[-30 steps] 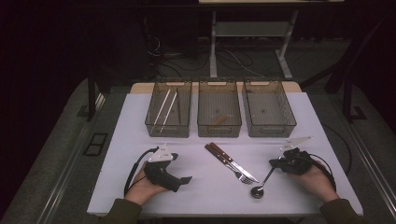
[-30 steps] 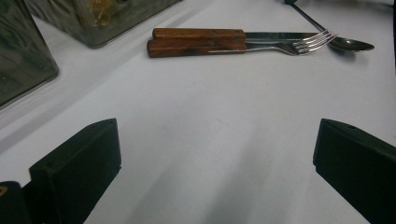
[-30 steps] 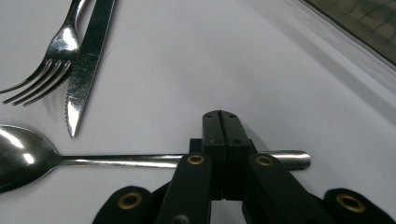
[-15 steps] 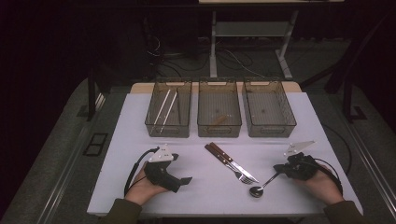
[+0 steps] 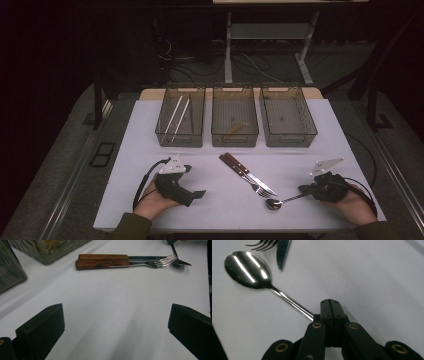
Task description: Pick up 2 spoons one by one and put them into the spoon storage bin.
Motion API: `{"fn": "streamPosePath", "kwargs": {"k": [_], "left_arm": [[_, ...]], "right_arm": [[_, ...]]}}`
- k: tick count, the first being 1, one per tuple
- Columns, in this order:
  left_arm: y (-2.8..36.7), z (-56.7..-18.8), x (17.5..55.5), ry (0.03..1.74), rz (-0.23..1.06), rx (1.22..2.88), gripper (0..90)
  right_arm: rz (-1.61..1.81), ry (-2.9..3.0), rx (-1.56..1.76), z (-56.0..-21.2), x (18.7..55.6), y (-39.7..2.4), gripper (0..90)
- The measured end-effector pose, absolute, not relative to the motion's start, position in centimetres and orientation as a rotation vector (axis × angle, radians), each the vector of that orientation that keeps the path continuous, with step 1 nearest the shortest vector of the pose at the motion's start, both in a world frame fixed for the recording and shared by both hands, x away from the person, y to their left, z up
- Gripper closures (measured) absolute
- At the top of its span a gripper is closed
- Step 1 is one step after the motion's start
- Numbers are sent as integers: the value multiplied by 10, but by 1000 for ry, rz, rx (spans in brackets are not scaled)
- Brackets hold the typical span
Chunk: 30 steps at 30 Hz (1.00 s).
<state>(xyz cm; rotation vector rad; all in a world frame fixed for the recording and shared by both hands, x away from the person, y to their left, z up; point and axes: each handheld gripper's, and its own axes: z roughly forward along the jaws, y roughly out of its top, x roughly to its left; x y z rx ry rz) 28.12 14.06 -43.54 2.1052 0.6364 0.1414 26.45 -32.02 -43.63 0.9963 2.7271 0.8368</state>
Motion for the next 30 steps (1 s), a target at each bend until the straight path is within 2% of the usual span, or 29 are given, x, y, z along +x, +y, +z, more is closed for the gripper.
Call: {"fn": "streamPosePath", "kwargs": {"k": [11, 14, 18, 21, 30], "left_arm": [[141, -435, 281, 634, 138, 2109, 0], [140, -435, 281, 631, 137, 2110, 0], [140, -435, 282, 634, 137, 2108, 0], [140, -435, 281, 632, 137, 2109, 0], [140, -435, 282, 630, 132, 2109, 0]], "right_arm": [[844, 2767, 967, -435, 251, -324, 900], [957, 2745, 981, -432, 252, -324, 897], [1139, 2728, 927, -427, 251, -313, 757], [1177, 2757, 876, -430, 251, -300, 700], [1216, 2799, 782, -436, 253, -274, 617]]}}
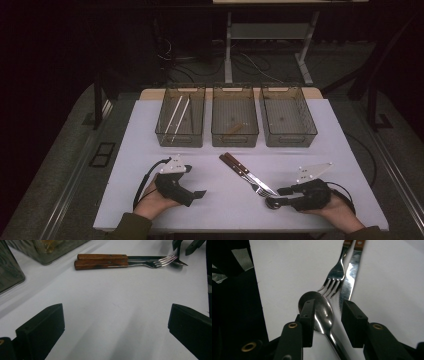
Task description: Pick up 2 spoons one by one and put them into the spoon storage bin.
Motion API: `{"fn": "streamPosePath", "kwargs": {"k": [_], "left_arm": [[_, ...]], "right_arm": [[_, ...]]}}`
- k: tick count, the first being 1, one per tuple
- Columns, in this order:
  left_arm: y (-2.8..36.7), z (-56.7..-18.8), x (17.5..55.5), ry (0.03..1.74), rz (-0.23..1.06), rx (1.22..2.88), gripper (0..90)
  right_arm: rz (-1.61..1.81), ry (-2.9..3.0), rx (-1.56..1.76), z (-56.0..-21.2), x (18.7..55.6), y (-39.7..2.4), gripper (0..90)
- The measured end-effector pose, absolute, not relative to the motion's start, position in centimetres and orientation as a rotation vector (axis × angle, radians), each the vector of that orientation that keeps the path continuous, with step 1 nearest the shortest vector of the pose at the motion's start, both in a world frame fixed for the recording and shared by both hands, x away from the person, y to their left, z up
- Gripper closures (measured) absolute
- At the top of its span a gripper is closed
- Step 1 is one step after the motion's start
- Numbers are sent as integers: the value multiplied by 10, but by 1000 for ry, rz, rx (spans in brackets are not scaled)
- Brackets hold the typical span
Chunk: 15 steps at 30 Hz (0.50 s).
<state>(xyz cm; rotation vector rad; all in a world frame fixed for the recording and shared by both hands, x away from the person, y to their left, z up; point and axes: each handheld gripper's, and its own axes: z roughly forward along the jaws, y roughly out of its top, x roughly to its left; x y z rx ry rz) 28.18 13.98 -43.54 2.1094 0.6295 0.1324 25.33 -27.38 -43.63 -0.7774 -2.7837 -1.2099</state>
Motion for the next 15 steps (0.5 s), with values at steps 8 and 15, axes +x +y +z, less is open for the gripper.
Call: {"fn": "streamPosePath", "kwargs": {"k": [8, 15], "left_arm": [[140, -435, 281, 628, 133, 2111, 0], [139, -436, 281, 628, 127, 2112, 0]], "right_arm": [[-1164, -2826, -740, -444, 253, -267, 604], [-1139, -2874, -678, -447, 249, -264, 594]]}}
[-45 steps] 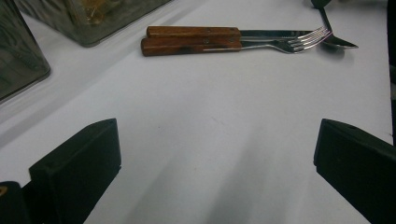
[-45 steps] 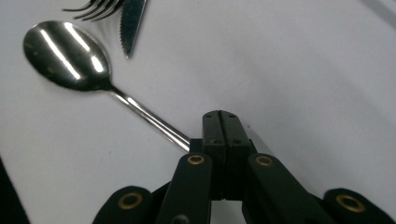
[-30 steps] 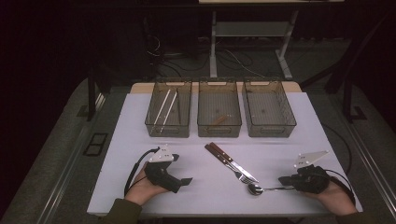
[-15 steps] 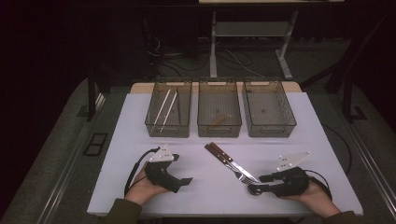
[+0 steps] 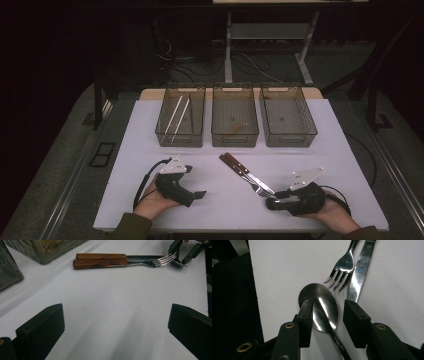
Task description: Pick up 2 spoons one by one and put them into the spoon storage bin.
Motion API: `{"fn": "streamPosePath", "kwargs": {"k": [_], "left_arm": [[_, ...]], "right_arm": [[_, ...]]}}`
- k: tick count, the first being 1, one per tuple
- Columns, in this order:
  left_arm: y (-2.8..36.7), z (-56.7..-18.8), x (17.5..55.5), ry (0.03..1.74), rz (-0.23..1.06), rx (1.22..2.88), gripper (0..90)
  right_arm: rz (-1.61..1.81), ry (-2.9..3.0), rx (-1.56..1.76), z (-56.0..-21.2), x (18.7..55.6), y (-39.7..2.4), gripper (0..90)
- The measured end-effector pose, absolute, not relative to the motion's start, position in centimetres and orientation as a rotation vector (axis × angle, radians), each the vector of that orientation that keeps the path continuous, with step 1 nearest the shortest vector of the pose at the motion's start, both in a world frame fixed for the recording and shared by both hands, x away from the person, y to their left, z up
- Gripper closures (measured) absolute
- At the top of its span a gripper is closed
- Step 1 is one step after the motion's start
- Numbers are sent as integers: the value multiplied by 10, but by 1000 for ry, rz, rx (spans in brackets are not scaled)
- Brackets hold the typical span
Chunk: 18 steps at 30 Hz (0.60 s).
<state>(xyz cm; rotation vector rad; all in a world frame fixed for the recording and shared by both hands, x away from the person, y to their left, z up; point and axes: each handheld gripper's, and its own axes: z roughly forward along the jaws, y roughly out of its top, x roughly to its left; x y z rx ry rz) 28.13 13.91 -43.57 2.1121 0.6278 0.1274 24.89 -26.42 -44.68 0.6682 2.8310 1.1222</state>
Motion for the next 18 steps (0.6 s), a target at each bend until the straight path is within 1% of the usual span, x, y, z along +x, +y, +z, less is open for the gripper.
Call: {"fn": "streamPosePath", "kwargs": {"k": [5, 8, 12, 18], "left_arm": [[139, -436, 281, 627, 127, 2113, 0], [139, -436, 281, 627, 126, 2114, 0], [139, -436, 281, 626, 127, 2115, 0], [139, -436, 281, 626, 132, 2118, 0]], "right_arm": [[1082, 2828, 592, -446, 244, -261, 591], [1078, 2838, 550, -446, 244, -262, 652], [1082, 2843, 527, -446, 244, -264, 694], [1085, 2838, 515, -444, 244, -268, 788]]}}
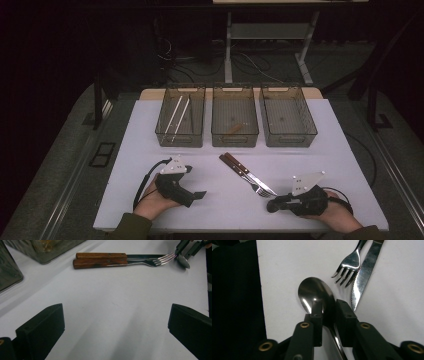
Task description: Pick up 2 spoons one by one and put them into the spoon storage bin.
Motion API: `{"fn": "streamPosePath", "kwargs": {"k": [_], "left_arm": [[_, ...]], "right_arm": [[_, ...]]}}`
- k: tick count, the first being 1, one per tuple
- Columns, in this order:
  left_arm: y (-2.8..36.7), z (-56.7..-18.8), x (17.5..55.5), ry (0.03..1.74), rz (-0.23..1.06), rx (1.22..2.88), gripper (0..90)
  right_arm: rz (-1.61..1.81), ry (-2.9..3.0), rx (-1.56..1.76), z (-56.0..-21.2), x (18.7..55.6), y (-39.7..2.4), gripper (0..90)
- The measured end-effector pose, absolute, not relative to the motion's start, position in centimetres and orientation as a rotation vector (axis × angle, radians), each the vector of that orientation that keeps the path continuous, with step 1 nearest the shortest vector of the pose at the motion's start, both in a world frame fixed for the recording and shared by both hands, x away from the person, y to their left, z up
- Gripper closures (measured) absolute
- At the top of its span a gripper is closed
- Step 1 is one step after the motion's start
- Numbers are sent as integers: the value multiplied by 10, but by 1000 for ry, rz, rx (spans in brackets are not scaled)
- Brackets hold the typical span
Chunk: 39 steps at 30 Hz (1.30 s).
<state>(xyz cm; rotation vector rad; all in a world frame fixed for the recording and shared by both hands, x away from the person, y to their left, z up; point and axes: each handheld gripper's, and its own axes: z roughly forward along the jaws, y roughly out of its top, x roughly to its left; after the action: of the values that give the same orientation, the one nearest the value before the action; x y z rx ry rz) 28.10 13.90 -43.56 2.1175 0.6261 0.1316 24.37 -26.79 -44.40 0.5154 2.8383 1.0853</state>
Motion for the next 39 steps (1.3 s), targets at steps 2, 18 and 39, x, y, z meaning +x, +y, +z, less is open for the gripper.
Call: {"fn": "streamPosePath", "kwargs": {"k": [2, 18, 39], "left_arm": [[139, -435, 281, 624, 133, 2119, 0], [139, -435, 281, 618, 133, 2122, 0], [140, -436, 279, 605, 132, 2122, 0]], "right_arm": [[1099, 2841, 505, -443, 244, -270, 819], [1069, 2940, 389, -444, 242, -274, 879], [1189, 2851, 543, -435, 249, -282, 881]]}}
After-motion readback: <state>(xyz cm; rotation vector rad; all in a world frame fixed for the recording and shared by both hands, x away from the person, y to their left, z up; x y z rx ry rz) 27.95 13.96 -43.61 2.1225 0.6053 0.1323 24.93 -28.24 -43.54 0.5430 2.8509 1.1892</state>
